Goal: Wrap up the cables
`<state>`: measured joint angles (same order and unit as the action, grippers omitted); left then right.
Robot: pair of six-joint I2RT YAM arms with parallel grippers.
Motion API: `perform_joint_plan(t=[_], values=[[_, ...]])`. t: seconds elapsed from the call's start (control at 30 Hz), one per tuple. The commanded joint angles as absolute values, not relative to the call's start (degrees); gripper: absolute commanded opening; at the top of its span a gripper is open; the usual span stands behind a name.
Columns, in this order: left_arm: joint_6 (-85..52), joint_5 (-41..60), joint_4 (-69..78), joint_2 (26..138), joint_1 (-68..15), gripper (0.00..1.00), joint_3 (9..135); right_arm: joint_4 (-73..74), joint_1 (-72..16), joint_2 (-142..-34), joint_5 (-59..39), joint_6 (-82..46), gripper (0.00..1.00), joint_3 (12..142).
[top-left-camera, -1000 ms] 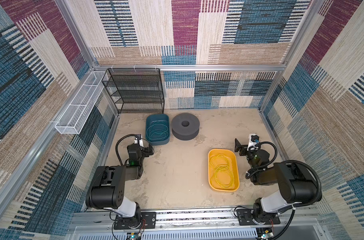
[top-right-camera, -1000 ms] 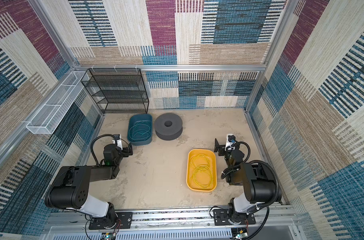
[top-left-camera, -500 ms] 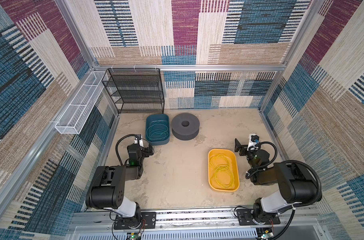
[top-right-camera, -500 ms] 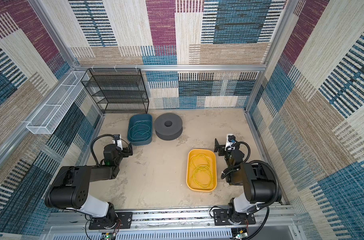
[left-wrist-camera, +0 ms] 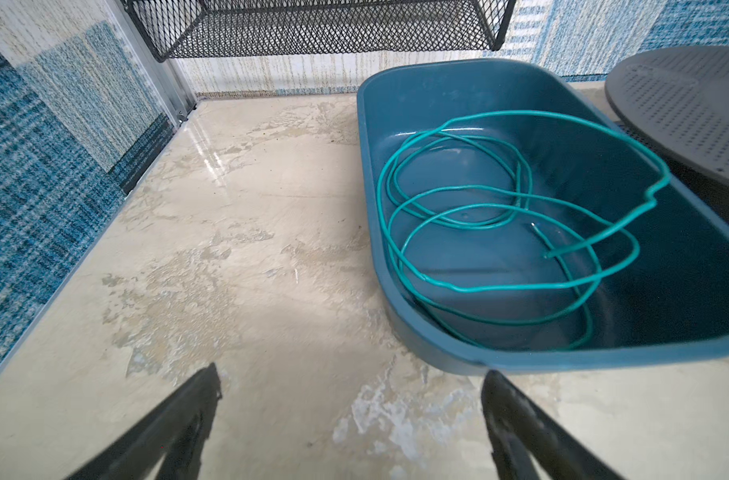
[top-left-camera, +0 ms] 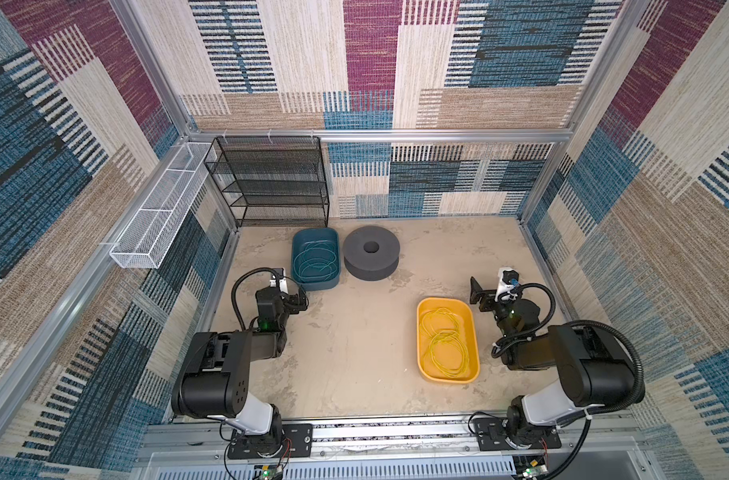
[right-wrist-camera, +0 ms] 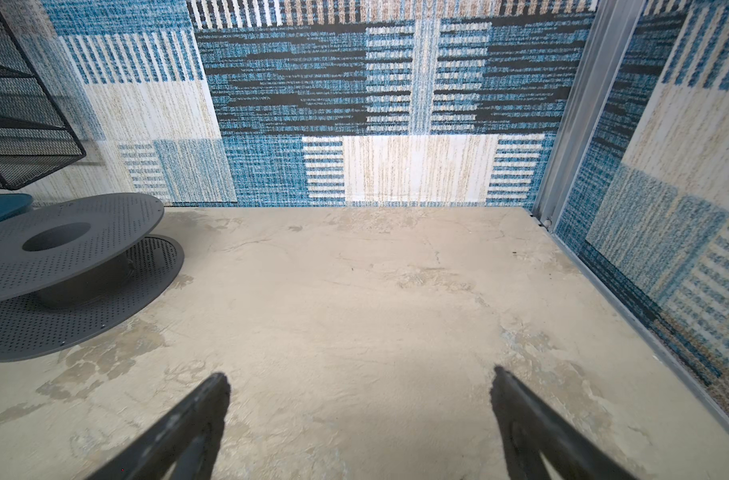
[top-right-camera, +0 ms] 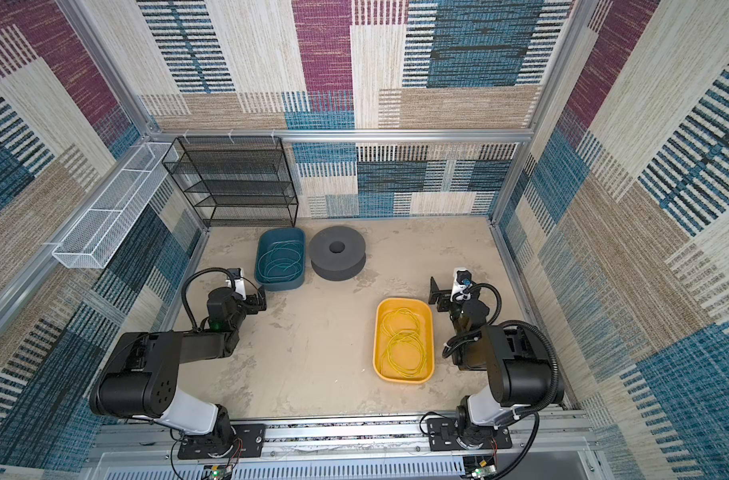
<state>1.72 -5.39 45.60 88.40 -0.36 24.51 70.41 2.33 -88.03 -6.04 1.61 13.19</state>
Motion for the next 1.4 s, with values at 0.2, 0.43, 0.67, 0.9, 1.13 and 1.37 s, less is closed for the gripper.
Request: perform_joint_plan(t=[0.2, 0.43, 0.67, 0.9, 1.13, 1.37], values=[[0.9, -1.6, 45.6, 88.6, 0.8, 0.99, 25.2, 71.6, 2.3, -87.9, -6.9, 1.3, 0.99, 13.1], [1.0, -1.7, 46.1, 88.2, 0.8, 0.99, 24.9, 71.6, 2.3, -87.8, -6.9, 1.4, 0.99, 13.1], [1.5, 1.7, 21.8, 72.2, 0.4, 0.99, 33.4, 47.4, 1.2, -77.8, 1.0, -0.4, 0.99, 23.1], [-24.7, -0.8, -4.1, 52.5, 0.3, 0.99, 43.6, 10.0, -8.0, -63.6, 13.7, -7.4, 0.99, 44.0], [-36.4, 1.1, -21.7, 35.4, 1.2, 0.99, 45.6, -16.9, -7.8, -55.1, 7.8, -32.2, 0.99, 48.3], [-35.4, 15.2, -23.4, 36.2, 1.3, 0.97, 46.7, -21.6, -7.9, -47.9, -0.9, -32.3, 0.80, 43.7]])
